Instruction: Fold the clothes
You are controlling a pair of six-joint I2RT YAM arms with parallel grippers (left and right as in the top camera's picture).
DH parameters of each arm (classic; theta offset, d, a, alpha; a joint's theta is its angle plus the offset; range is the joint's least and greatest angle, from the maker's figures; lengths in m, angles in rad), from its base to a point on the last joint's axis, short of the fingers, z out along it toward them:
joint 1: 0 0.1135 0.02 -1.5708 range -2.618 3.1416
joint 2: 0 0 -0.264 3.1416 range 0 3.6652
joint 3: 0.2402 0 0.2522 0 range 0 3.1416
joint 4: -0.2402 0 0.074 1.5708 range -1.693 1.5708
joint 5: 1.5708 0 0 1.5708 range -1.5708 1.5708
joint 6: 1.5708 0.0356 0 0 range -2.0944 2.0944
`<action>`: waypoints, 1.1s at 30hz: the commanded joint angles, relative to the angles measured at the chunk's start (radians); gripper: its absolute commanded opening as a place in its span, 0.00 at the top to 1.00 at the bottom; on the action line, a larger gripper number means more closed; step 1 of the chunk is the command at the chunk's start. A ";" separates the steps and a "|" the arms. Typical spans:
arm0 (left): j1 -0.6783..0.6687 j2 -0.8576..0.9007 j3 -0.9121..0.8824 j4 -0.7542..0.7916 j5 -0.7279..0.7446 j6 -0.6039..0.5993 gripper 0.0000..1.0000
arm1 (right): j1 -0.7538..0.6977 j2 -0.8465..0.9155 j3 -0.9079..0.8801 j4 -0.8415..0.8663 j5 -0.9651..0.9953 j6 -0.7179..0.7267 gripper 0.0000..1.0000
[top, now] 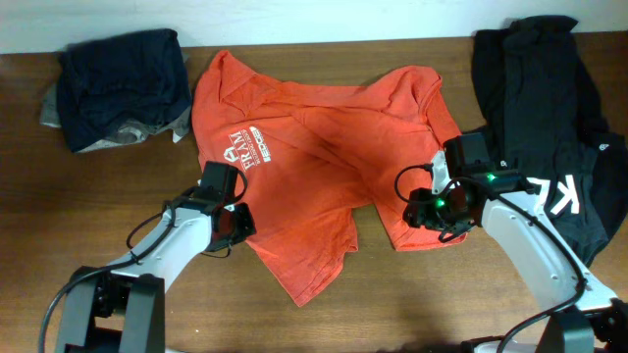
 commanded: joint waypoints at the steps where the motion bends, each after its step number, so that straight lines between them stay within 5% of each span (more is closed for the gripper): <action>1: 0.042 0.027 0.015 -0.010 0.005 0.003 0.99 | 0.010 0.003 -0.020 0.003 0.023 -0.007 0.44; 27: 0.121 0.006 0.036 -0.019 0.006 0.068 0.99 | 0.185 0.186 -0.098 0.114 0.143 0.102 0.45; 33: 0.121 0.006 0.036 -0.013 -0.004 0.068 0.99 | 0.186 0.186 -0.098 0.122 0.144 0.103 0.64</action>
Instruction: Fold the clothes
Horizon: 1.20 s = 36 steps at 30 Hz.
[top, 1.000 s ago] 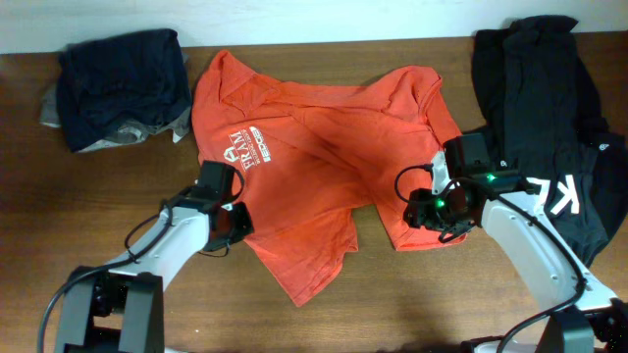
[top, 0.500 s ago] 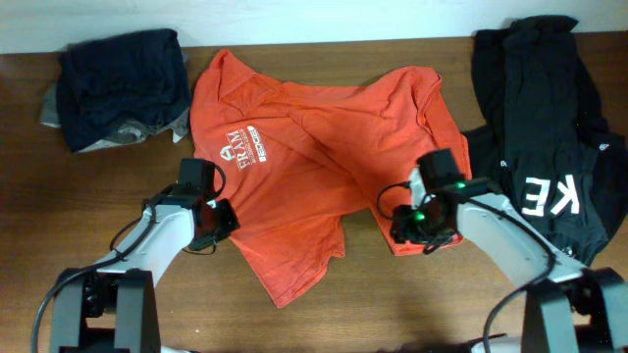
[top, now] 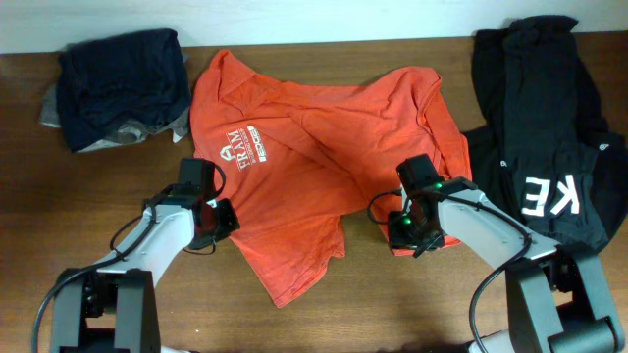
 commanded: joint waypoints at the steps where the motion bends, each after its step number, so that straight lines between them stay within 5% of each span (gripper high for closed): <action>1: 0.005 0.002 0.021 0.004 -0.019 0.021 0.99 | 0.008 0.002 -0.008 0.008 0.022 0.016 0.66; 14: 0.007 0.002 0.021 0.003 -0.039 0.053 0.99 | 0.008 0.003 -0.027 0.011 0.022 0.020 0.64; 19: 0.010 0.002 0.021 -0.003 -0.090 0.055 0.99 | 0.008 0.002 -0.031 0.012 0.022 0.023 0.96; 36: 0.297 0.002 0.023 0.076 -0.162 0.058 0.99 | -0.237 -0.026 0.227 -0.171 0.021 -0.077 0.96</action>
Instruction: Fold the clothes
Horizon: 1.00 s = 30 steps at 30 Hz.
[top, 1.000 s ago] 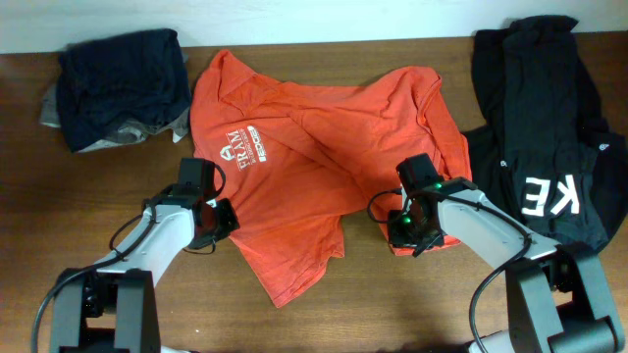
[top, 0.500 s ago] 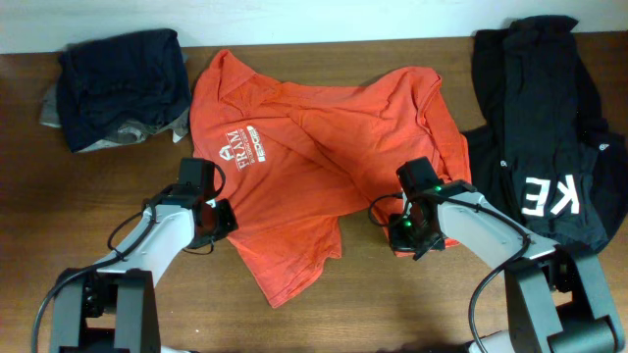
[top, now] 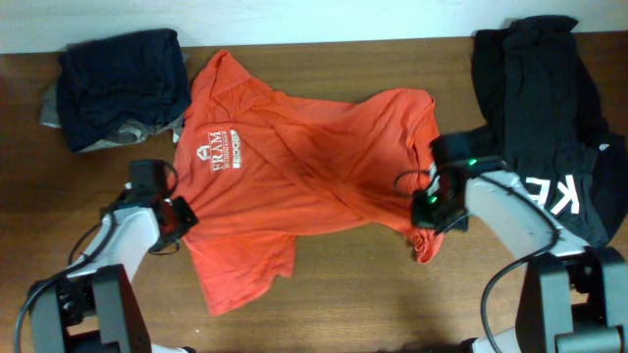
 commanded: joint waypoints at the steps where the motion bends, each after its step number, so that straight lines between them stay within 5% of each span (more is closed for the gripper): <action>1: 0.052 0.002 0.023 0.039 -0.033 0.009 0.99 | -0.069 -0.025 0.096 -0.035 0.012 -0.071 0.96; 9: 0.091 0.002 0.023 0.117 -0.051 0.073 0.99 | -0.182 -0.026 0.207 -0.053 0.008 -0.135 0.96; 19: 0.091 0.002 0.023 0.178 -0.060 0.102 0.99 | -0.203 -0.026 0.216 0.123 0.008 -0.157 0.96; 23: 0.091 0.001 0.023 0.177 -0.060 0.164 0.99 | -0.204 -0.026 0.230 0.137 0.010 -0.157 0.86; 30: 0.091 0.001 0.023 0.190 -0.074 0.182 0.99 | -0.256 -0.026 0.323 0.156 -0.005 -0.157 0.94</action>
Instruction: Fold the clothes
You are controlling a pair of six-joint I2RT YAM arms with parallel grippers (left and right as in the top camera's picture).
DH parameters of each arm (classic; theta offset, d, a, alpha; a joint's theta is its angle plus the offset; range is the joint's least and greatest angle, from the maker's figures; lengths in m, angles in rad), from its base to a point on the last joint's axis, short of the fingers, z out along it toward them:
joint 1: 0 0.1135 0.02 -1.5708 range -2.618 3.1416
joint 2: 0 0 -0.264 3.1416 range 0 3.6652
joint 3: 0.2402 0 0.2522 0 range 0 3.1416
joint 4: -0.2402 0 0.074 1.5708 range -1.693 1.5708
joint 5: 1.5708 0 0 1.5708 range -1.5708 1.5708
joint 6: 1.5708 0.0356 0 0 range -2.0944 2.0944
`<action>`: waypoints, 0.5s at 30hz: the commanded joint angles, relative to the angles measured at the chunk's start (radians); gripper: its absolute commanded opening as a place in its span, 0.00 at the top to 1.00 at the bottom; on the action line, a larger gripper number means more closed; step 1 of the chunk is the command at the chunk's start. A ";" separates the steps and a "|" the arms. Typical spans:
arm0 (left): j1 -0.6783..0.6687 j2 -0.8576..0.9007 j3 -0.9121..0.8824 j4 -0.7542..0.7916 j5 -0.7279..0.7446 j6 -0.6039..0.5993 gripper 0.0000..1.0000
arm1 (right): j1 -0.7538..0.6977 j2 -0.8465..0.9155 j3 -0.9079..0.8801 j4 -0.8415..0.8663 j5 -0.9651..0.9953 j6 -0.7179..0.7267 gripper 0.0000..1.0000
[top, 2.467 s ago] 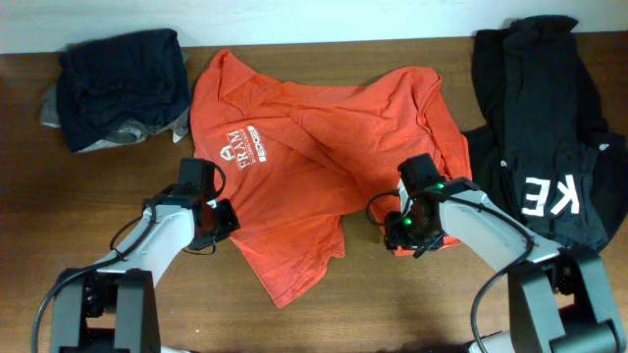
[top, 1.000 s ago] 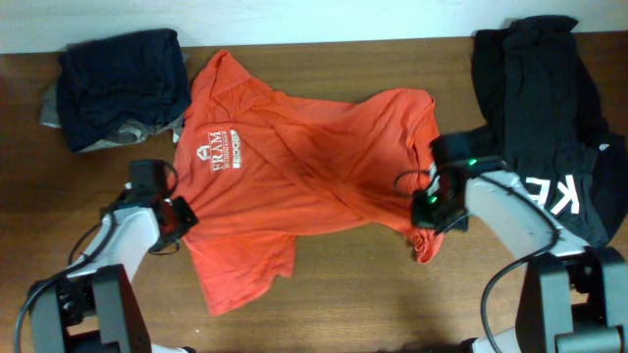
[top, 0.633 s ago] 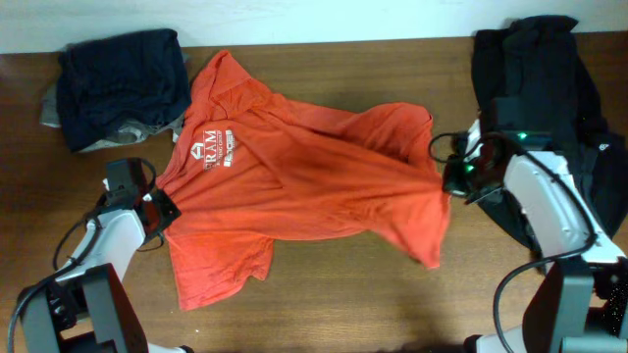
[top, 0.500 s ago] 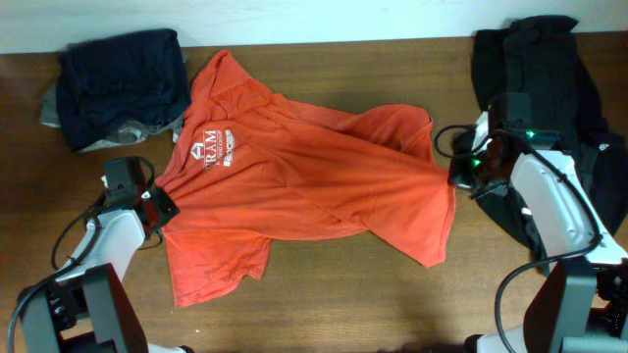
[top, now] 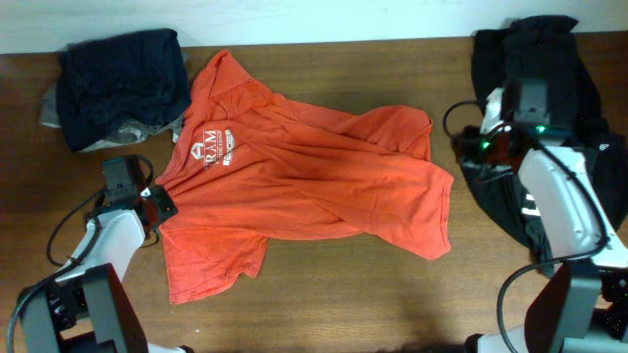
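An orange shirt [top: 314, 186] with a white logo lies spread and wrinkled across the middle of the table, its collar end toward the far left. My left gripper [top: 160, 207] sits at the shirt's left edge, apparently shut on the cloth there. My right gripper [top: 469, 149] is just beyond the shirt's right edge, over the fringe of a black garment [top: 549, 127]. No orange cloth shows between its dark fingers, and whether they stand apart is lost against the black cloth.
A folded dark pile [top: 123, 83] with grey cloth under it lies at the far left corner. The black garment with white letters covers the right end of the table [top: 343, 304]. Bare wood runs along the near edge.
The shirt has shifted left and flattened out, its right side now spread toward the near right. My left gripper moved further left. My right gripper went from the shirt's right hem up and right, off the shirt.
Both grippers were at the bunched shirt's lower edges, left and right. Then both were closer in, on the cloth. Later the left had dragged its edge leftward while the right held the right hem. Now the shirt lies wider and flatter, with the right gripper off it.
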 commanded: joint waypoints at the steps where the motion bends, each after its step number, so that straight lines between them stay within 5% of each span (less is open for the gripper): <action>1: 0.008 0.001 0.023 0.006 -0.029 0.030 0.99 | -0.036 -0.022 0.076 0.008 -0.016 -0.003 0.94; 3: 0.008 0.001 0.023 0.000 -0.029 0.031 0.99 | -0.036 -0.022 0.084 -0.032 -0.037 -0.003 0.90; 7: 0.008 0.001 0.022 -0.024 -0.029 0.031 0.99 | -0.036 -0.022 0.084 -0.204 -0.092 0.002 0.46; 15: 0.008 0.001 0.022 -0.027 -0.029 0.030 0.99 | -0.034 -0.022 0.033 -0.431 -0.126 0.004 0.40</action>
